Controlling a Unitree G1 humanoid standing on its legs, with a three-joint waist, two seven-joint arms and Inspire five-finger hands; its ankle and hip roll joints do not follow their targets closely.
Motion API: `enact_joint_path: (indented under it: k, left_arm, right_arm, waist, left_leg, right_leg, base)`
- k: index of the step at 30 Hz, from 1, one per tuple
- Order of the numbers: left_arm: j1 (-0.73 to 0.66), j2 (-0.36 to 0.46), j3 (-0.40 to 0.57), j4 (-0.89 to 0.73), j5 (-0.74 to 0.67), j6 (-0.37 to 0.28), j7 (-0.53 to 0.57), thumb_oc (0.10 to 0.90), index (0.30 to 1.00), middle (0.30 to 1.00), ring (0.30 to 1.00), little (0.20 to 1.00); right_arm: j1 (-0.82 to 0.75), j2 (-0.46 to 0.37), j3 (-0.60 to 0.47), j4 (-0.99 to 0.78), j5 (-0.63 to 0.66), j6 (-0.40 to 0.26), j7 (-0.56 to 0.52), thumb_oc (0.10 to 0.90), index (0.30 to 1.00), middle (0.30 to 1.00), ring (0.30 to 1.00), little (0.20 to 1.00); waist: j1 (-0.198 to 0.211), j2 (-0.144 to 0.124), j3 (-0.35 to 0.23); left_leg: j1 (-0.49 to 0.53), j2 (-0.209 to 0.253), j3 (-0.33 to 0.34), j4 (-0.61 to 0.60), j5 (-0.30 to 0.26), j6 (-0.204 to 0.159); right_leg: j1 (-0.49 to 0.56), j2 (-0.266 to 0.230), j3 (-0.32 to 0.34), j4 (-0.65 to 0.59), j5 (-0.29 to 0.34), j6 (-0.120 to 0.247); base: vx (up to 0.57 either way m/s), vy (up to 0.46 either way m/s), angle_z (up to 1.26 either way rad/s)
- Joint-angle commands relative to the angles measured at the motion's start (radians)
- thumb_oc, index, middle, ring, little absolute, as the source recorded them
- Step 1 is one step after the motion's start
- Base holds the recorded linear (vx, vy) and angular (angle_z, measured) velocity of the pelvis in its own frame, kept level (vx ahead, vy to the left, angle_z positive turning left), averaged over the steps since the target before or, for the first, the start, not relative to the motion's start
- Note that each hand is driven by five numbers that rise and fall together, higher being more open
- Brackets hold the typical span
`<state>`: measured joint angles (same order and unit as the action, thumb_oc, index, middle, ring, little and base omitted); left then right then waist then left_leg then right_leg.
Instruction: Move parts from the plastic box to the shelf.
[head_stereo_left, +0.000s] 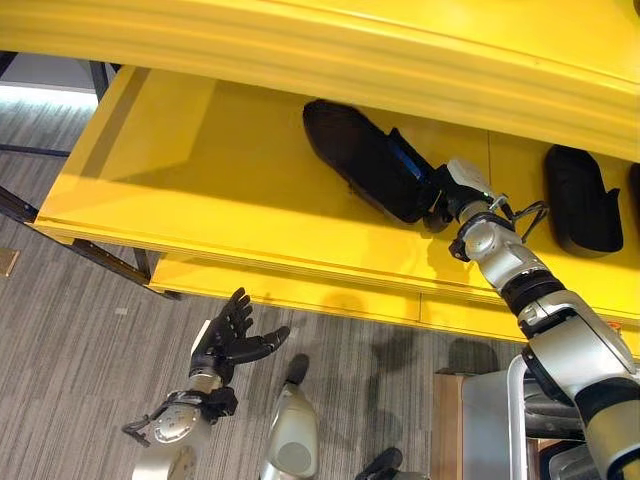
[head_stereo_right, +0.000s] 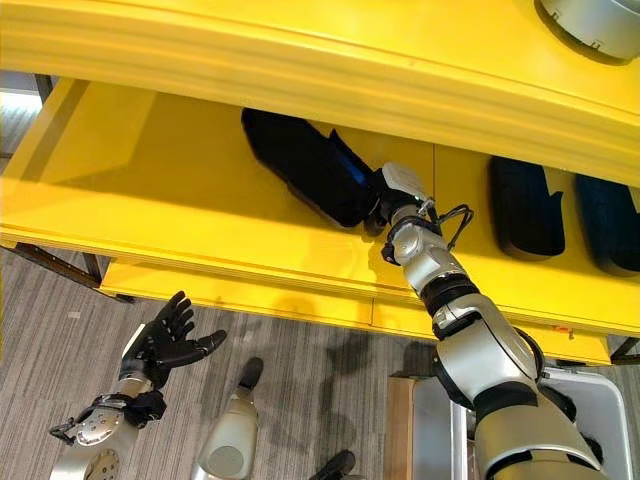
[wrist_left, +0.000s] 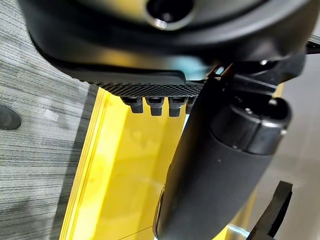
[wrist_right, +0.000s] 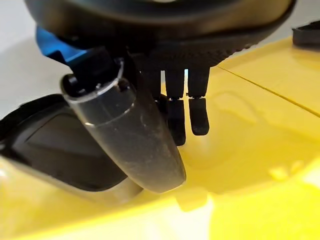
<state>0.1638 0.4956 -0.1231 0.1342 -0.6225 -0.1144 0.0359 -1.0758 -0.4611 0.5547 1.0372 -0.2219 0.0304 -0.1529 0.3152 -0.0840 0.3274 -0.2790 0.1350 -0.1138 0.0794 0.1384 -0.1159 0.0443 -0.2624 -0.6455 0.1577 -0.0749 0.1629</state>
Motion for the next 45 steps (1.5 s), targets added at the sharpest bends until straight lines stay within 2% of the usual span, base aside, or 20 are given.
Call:
enact_joint_path:
  k: [1,11,13,30,39,45]
  left_arm:
    - [-0.023,0.050,-0.028,-0.112,-0.001,-0.093,0.007,0.900,1.000,1.000,1.000,1.000]
    - [-0.022,0.046,-0.033,-0.104,-0.001,-0.084,0.013,0.900,1.000,1.000,1.000,1.000]
    - [-0.021,0.045,-0.033,-0.103,-0.003,-0.082,0.013,0.900,1.000,1.000,1.000,1.000]
    - [-0.007,0.044,-0.024,-0.101,0.002,-0.076,0.031,0.900,1.000,1.000,1.000,1.000]
    - [-0.001,0.052,-0.017,-0.105,-0.003,-0.077,0.028,0.900,1.000,1.000,1.000,1.000]
    - [-0.004,0.056,-0.019,-0.105,-0.006,-0.076,0.032,0.900,1.000,1.000,1.000,1.000]
  right_arm:
    - [-0.149,-0.016,-0.059,-0.034,0.078,-0.044,-0.110,0.400,0.300,0.300,0.300,0.300]
    - [-0.073,-0.002,-0.153,-0.042,0.180,-0.057,-0.147,0.400,0.300,0.300,0.300,0.300]
    - [-0.056,0.002,-0.172,-0.063,0.190,-0.057,-0.154,0.400,0.300,0.300,0.300,0.300]
    - [-0.015,0.027,-0.224,-0.162,0.220,-0.061,-0.186,0.400,0.300,0.300,0.300,0.300]
    - [-0.054,0.009,-0.203,-0.152,0.188,-0.051,-0.178,0.400,0.300,0.300,0.300,0.300]
    - [-0.080,0.017,-0.222,-0.120,0.214,-0.050,-0.198,0.400,0.300,0.300,0.300,0.300]
  waist:
    - [-0.016,-0.002,-0.048]
    - [-0.033,0.006,-0.038]
    - [-0.037,0.007,-0.033]
    - [-0.052,0.002,-0.021]
    - [-0.048,-0.006,-0.015]
    - [-0.048,-0.008,-0.011]
  left_leg:
    - [0.043,0.051,0.051,0.071,-0.154,0.007]
    - [0.047,0.054,0.058,0.076,-0.156,0.010]
    - [0.038,0.047,0.063,0.080,-0.138,0.017]
    - [0.039,0.046,0.067,0.084,-0.141,0.023]
    - [0.040,0.045,0.071,0.086,-0.145,0.026]
    - [0.037,0.045,0.071,0.091,-0.146,0.026]
  right_leg:
    - [-0.059,-0.065,0.078,0.059,0.068,0.024]
    - [-0.068,-0.068,0.090,0.068,0.069,0.025]
    - [-0.075,-0.076,0.082,0.065,0.085,0.015]
    - [-0.082,-0.081,0.089,0.073,0.093,0.017]
    - [-0.086,-0.081,0.094,0.076,0.097,0.017]
    - [-0.089,-0.082,0.097,0.082,0.097,0.017]
  base:
    - [0.00,0.000,0.00]
    - [-0.01,0.003,0.00]
    - [-0.07,0.031,-0.02]
    - [0.00,-0.001,-0.01]
    - [0.00,0.000,0.00]
    - [0.00,0.000,0.00]
